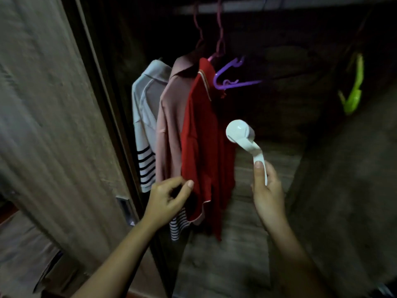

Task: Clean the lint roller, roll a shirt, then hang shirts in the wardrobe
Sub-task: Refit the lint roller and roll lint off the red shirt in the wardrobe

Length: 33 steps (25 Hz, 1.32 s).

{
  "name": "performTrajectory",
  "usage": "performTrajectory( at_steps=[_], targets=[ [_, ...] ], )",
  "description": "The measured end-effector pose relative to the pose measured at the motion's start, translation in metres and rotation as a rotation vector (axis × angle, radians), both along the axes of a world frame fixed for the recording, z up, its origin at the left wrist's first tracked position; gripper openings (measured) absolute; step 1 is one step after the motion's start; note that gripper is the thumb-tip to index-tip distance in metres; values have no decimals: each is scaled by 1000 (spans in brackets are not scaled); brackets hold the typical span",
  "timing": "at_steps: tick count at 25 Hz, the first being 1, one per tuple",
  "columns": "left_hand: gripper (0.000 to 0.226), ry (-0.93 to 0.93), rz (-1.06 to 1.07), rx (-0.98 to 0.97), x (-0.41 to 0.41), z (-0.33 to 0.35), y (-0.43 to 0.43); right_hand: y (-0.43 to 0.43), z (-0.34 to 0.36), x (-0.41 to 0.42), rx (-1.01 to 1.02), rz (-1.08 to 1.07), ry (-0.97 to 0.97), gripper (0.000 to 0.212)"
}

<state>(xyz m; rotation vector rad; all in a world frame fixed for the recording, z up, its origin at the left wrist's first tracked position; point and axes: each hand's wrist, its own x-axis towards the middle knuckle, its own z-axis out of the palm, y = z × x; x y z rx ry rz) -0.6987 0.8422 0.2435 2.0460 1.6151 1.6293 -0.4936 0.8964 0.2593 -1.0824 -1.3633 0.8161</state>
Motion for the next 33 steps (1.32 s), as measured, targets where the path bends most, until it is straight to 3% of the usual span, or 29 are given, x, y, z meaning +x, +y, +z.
performTrajectory(
  at_steps=[4, 9, 12, 16, 24, 30, 33],
  targets=[
    [26, 64, -160, -24, 42, -7, -8, -55, -12, 37, 12, -216, -39, 21],
    [42, 267, -405, -222, 111, -54, -41, -178, -64, 90, -147, -552, -105, 26],
    [50, 334, -465, -330, 149, -76, -52, -230, -84, 113, -217, -598, -194, 27],
    [58, 434, -758, -484, 253, -110, -128, -359, -124, 181, -384, -857, -254, 23],
    [60, 589, -1065, -444, 434, -167, -309, -573, -192, 312, -723, -1175, -425, 36],
    [49, 764, -1230, -523, 567, -232, -431, -713, -237, 431, -857, -1219, -581, 40],
    [56, 840, -1194, -582, 619, -244, -474, -749, -260, 487, -897, -1211, -663, 43]
  ],
)
